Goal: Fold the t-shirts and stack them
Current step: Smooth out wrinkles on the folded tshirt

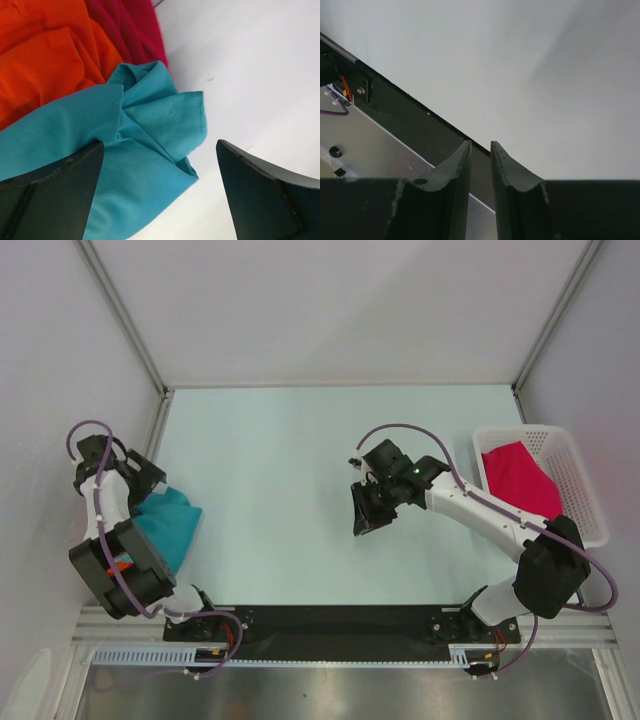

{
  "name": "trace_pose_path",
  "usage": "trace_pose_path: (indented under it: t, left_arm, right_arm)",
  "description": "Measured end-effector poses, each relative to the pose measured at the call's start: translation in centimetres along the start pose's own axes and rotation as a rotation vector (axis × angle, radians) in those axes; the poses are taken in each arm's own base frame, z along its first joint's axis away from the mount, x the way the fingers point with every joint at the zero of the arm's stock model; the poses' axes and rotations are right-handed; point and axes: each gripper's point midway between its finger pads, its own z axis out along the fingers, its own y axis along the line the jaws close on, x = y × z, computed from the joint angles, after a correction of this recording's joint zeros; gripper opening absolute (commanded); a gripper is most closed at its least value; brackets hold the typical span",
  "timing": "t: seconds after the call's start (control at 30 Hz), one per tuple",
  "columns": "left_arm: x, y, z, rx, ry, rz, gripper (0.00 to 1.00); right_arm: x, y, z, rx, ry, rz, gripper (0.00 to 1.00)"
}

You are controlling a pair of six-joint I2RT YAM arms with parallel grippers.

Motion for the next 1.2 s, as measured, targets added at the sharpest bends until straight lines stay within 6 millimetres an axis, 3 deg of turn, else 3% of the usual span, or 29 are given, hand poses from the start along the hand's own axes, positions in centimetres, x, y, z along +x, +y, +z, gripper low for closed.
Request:
trace_pose_path:
  t: [0.13, 0.3, 0.4, 0.47, 0.77, 1.2]
  left_arm:
    - [-1.2, -2.4, -2.4, 0.087, -0.091, 0.052, 1.0]
    - [-2.5, -7.1, -7.7, 0.302, -0.245, 0.137, 1.0]
    - [-2.7, -8.0, -10.2, 0.365, -0.307, 0.153, 1.0]
    - [-2.7, -7.9, -10.7, 0.364, -0.315, 0.153, 1.0]
    - [1.4, -4.3, -7.0, 0.212, -0.157, 0.126, 1.0]
    - [3.3, -1.6, -0.6, 0.071, 0.05, 0.062, 1.0]
  right_arm:
    - [0.1, 0.4, 0.1, -0.004, 0.002, -0.008, 0.27]
    - [0.6, 1.3, 0.4, -0.006, 0.005, -0.03, 0.27]
    - [0.8, 1.6, 0.6, -0.004, 0.011, -0.042, 0.27]
    - [1.0, 1.7, 0.7, -0.004, 0.013, -0.048, 0.27]
    - [0.9, 1.5, 0.8, 0.011, 0.009, -0.049, 0.27]
    - [1.2, 0.5, 2.4, 0.047, 0.05, -0.036, 0.26]
